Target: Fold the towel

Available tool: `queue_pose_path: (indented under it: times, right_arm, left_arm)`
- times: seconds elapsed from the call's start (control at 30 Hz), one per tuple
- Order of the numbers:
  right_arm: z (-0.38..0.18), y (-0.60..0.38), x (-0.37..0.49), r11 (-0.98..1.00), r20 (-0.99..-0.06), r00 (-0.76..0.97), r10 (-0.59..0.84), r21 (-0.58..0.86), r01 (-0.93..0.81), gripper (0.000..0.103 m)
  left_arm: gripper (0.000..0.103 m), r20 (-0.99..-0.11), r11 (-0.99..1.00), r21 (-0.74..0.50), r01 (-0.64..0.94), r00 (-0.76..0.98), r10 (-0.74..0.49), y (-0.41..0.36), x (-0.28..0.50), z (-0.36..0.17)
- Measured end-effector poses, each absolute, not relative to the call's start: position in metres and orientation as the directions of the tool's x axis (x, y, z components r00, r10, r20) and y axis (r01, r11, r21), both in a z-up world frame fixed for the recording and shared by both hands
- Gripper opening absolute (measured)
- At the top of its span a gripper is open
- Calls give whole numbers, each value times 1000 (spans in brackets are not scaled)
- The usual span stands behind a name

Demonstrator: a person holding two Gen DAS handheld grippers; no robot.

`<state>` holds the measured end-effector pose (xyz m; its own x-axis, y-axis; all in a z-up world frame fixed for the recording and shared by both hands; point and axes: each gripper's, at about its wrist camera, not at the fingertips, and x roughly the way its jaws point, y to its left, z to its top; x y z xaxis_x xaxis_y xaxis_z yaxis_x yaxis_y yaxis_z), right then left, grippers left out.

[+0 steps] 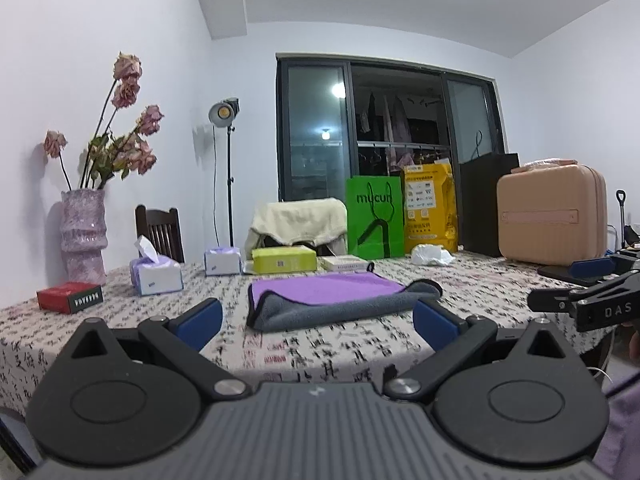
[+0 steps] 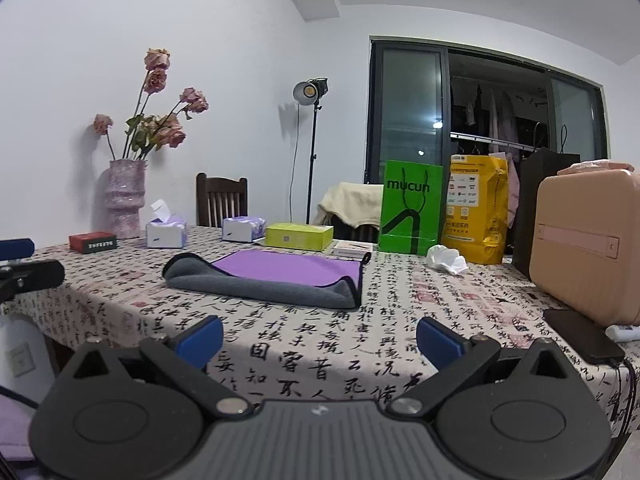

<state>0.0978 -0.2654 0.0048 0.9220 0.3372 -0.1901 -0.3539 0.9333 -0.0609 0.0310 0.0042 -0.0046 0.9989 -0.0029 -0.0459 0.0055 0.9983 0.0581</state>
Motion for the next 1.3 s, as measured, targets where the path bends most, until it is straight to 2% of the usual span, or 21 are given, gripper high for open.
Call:
queue_pose_path:
  times: [0.23, 0.5, 0.8, 1.3]
  right_arm:
    - [4, -265, 117, 934, -170, 927, 334, -70, -350, 103]
    - [-8, -251, 154, 918, -198, 911, 363, -93, -386, 103]
    - [-8, -242, 185, 909, -203, 900, 386, -81, -409, 103]
    - [-8, -240, 236, 913, -224, 899, 375, -75, -400, 102]
  left_arm:
    - [103, -17, 995, 96, -9, 1000, 11, 10, 55, -2]
    - [103, -61, 993, 119, -7, 998, 15, 15, 95, -14]
    - [103, -62, 993, 118, -16, 998, 24, 22, 130, -10]
    - [103, -122, 996, 81, -29, 992, 39, 40, 183, -12]
